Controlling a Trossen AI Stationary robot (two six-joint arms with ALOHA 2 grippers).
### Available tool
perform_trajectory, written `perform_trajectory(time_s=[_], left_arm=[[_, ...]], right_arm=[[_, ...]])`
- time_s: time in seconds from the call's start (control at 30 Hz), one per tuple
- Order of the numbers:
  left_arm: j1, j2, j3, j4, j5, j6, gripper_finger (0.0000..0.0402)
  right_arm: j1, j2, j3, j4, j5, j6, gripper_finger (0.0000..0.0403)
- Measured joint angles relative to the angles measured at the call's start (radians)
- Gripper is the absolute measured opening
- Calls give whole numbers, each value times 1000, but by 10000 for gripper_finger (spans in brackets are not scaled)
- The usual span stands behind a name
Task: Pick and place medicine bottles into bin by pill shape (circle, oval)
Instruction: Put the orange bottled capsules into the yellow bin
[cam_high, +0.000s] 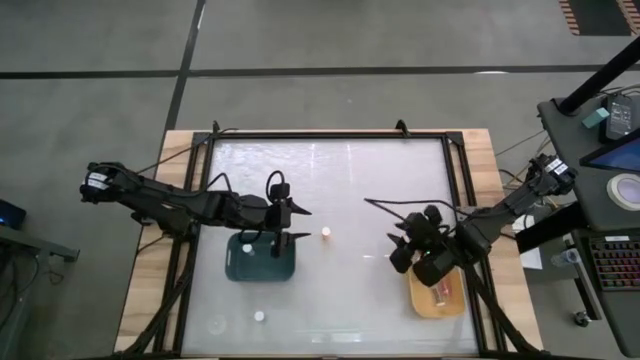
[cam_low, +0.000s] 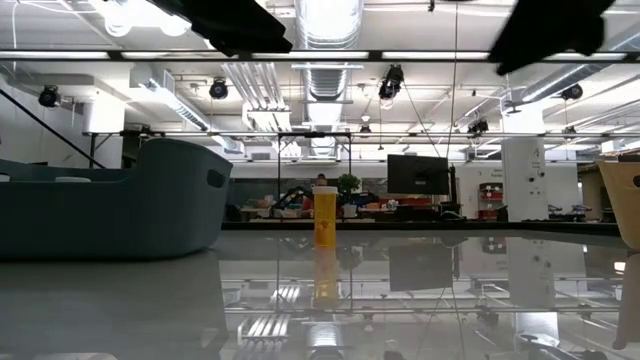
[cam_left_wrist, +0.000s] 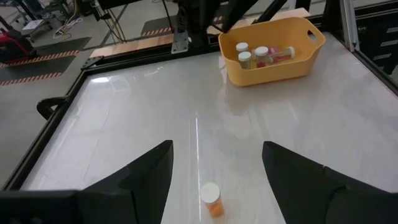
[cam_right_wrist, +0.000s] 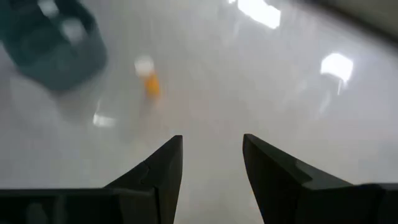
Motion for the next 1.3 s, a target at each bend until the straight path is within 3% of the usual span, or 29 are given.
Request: perform_trajectory(time_s=[0.17, 0.37, 0.47, 0.67, 0.93, 1.3], left_arm=[[0, 0, 0, 0, 0, -1, 231], [-13, -14, 0, -19, -1, -1, 231], [-27, -31, -1, -20, -9, 14, 231], [-46, -83, -38, -21, -52, 53, 231], [-46, -247, -126, 2, -83, 53, 231], [-46, -419, -228, -7, -83, 71, 231]], right_arm=[[-43, 0, -106, 343, 163, -251, 151], [-123, 0, -224, 810, 97, -512, 150], [-152, 1, -256, 944, 47, -584, 150], [-190, 38, -252, 999, 31, -612, 150], [-230, 175, -184, 1010, 25, -642, 150], [-337, 377, 48, 984, -291, -816, 150]])
